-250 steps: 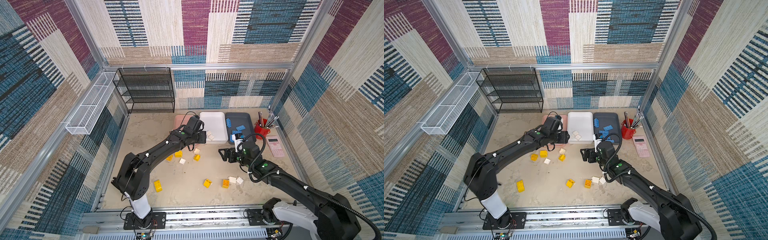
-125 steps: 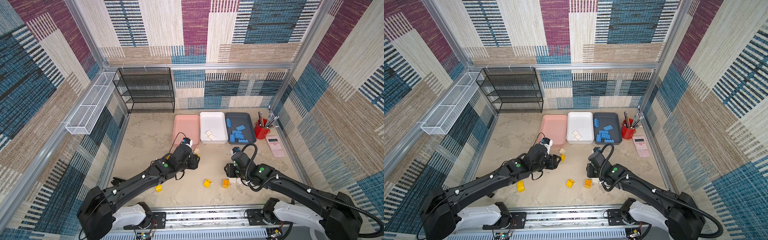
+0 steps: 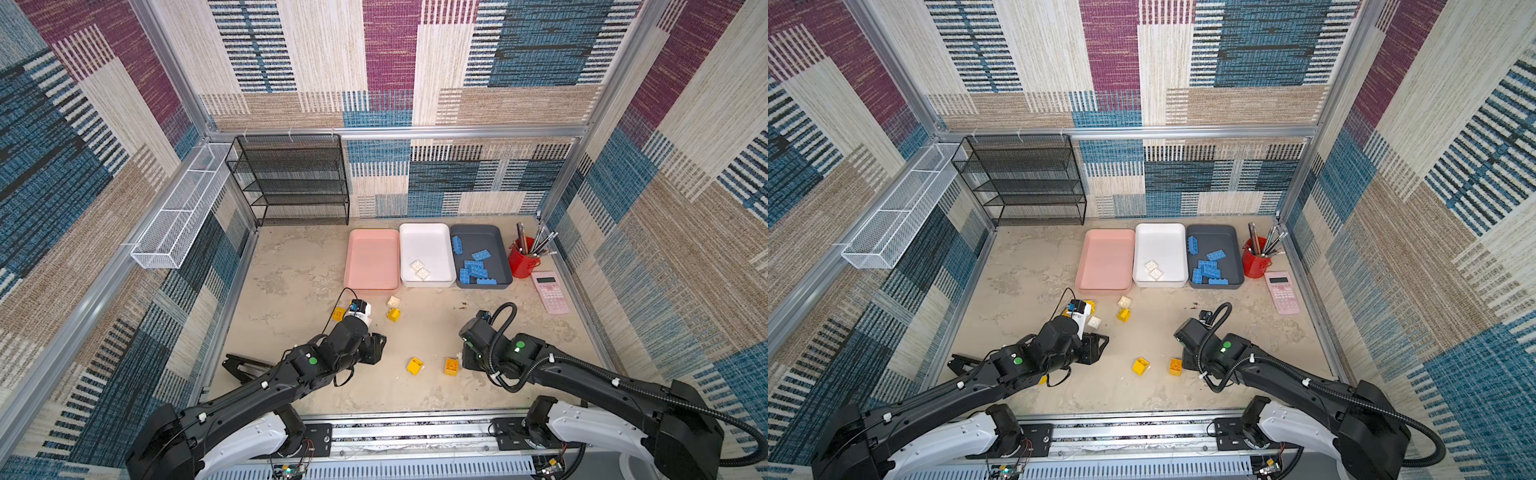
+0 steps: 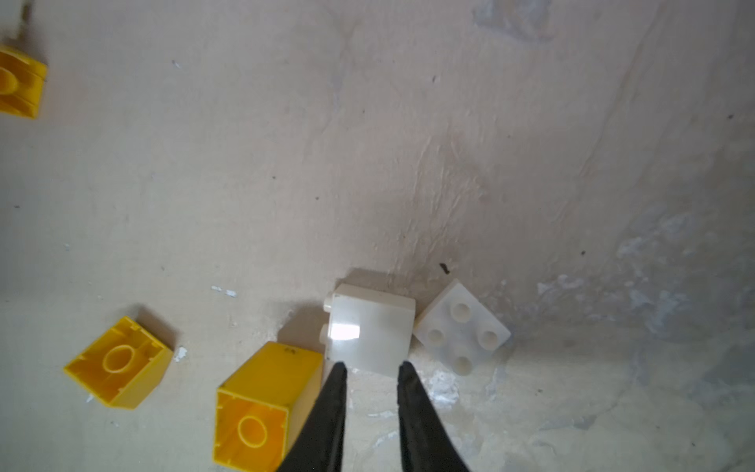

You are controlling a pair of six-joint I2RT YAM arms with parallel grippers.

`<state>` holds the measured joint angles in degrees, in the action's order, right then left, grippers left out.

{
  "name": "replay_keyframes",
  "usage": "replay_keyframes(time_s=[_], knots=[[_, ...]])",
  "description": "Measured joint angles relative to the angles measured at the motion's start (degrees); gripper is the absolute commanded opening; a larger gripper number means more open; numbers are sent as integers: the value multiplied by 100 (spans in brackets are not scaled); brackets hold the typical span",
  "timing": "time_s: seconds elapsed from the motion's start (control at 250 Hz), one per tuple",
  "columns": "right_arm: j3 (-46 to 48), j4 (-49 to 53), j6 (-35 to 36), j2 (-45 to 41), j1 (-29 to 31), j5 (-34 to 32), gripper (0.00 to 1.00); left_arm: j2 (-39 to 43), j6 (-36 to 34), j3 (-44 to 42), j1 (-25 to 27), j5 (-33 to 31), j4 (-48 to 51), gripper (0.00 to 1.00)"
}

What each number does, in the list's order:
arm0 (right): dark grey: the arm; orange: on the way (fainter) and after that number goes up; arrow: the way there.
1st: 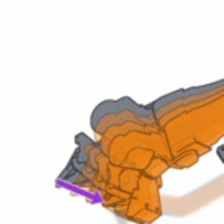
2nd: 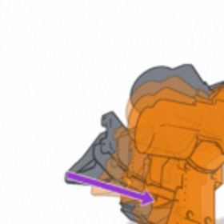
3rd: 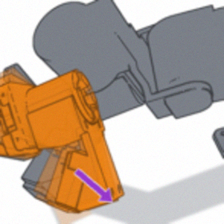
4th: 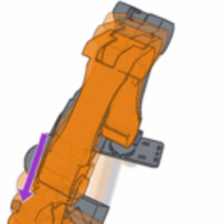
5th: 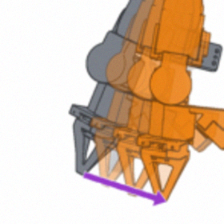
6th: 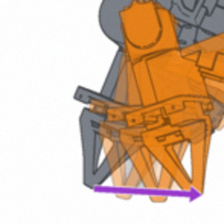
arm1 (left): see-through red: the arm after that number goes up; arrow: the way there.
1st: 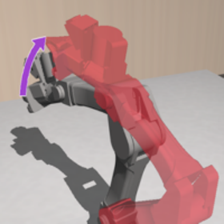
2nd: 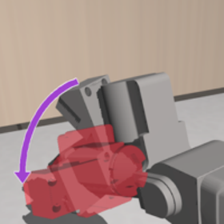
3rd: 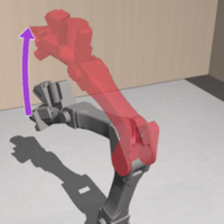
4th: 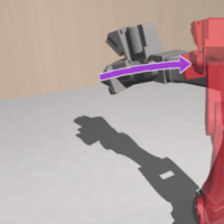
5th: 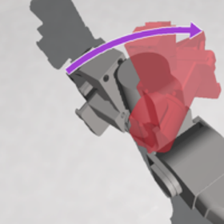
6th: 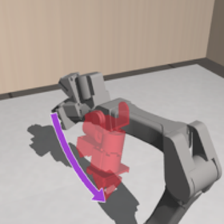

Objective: Sort the legos into containers by color
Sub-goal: 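Withdraw the left gripper while the right gripper reaches a white 2x2 brick, then grasp the white 2x2 brick with the right gripper and lift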

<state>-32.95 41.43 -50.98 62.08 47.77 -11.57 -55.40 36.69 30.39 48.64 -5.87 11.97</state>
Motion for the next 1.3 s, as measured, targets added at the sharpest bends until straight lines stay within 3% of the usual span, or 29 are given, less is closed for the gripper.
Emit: replay_keyframes(time_s=[0.196,0.288,0.488,0.768,1.3], knots=[[-76,-90,-79,411,173,4,61,227,0,-181,0,-24,-22,53],[-216,-203,-63,693,229,7,67,219,0,-232,2,-42,-24,53],[-420,-323,39,1075,289,42,67,173,0,-282,0,-120,-63,53],[-389,-214,68,907,289,-111,71,125,0,-286,0,-129,-103,53],[-376,-409,160,1436,289,-142,65,50,0,-286,0,-127,-221,53]])
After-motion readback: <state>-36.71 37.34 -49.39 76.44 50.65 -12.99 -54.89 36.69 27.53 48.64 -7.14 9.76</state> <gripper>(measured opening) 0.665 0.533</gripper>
